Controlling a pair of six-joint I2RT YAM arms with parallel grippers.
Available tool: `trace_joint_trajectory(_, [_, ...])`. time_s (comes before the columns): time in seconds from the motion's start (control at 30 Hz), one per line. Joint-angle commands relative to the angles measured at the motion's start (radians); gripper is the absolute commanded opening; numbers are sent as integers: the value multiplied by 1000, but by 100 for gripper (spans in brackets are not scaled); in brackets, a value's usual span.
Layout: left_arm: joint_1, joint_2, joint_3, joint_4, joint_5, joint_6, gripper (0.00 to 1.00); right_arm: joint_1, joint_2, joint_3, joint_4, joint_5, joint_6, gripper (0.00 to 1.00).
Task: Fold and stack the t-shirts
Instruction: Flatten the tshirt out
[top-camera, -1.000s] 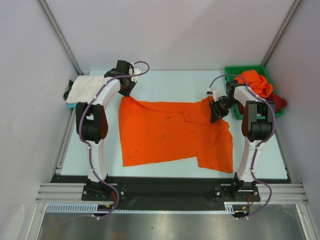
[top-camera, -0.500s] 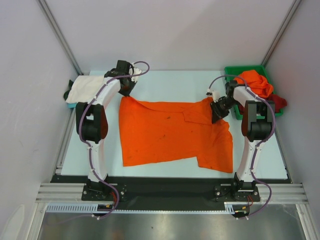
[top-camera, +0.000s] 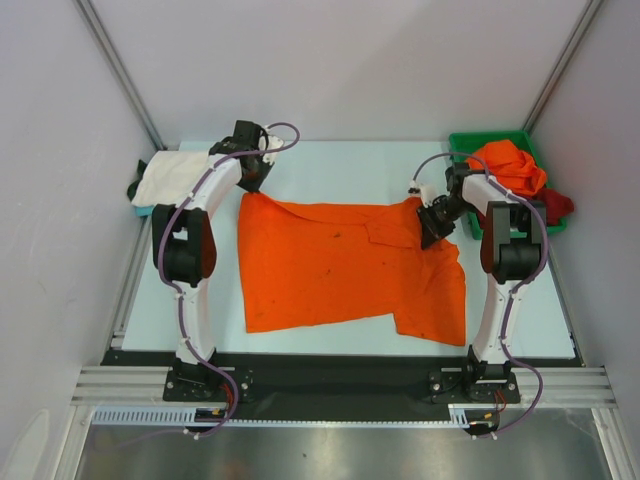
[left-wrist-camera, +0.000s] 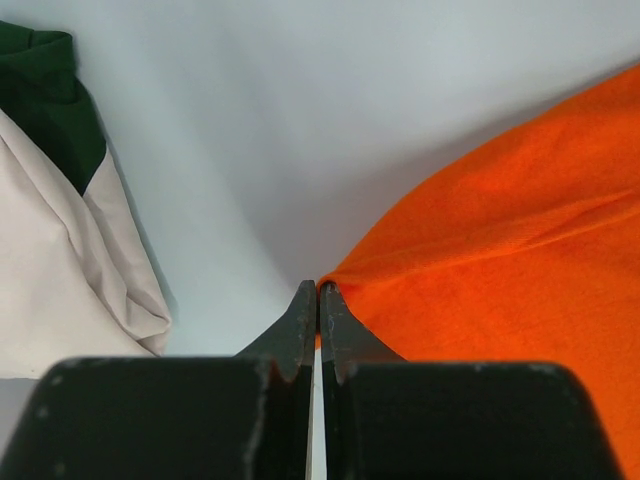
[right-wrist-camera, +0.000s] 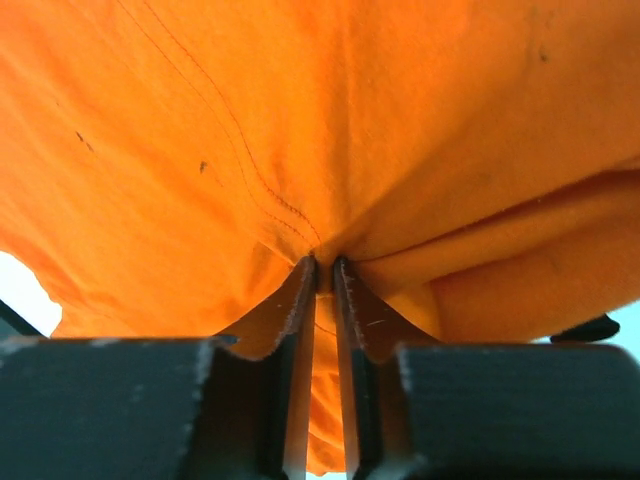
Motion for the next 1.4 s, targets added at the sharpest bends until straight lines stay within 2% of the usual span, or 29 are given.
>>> trace_joint_trajectory(0.0, [-9, -29, -1, 25, -16, -12, 0, 15, -31, -9, 15, 1, 10, 15])
trace_joint_trajectory(0.2, [-10, -38, -1, 28, -22, -3, 0, 21, -72, 32, 29, 13, 7, 12])
trace_joint_trajectory(0.33, [-10, -33, 13, 28, -20, -4, 0, 21, -77, 106, 33, 42, 25, 19])
trace_joint_trajectory(0.4, [-12, -30, 20, 25, -19, -4, 0, 21, -68, 139, 33, 53, 39, 18])
trace_joint_trajectory(0.53, [-17, -30, 28, 25, -17, -4, 0, 19, -60, 141, 36, 58, 47, 1])
trace_joint_trajectory(0.73, [-18, -38, 31, 26, -19, -4, 0, 16, -103, 133, 48, 49, 62, 0])
trace_joint_trajectory(0.87, [-18, -56, 45, 33, -46, 19, 0, 10, -143, 262, 59, 65, 117, 0])
trace_joint_trajectory(0.97, [-23, -101, 45, 46, -45, 40, 0, -7, -168, 336, 122, 84, 169, 0])
trace_joint_trajectory(1.1, [-46, -181, 54, 46, -2, 45, 0, -34, -168, 532, 124, 91, 232, 0])
trace_joint_trajectory(1.37, [-99, -433, 47, 25, 1, 45, 0, -31, -307, 601, 171, 121, 287, 0])
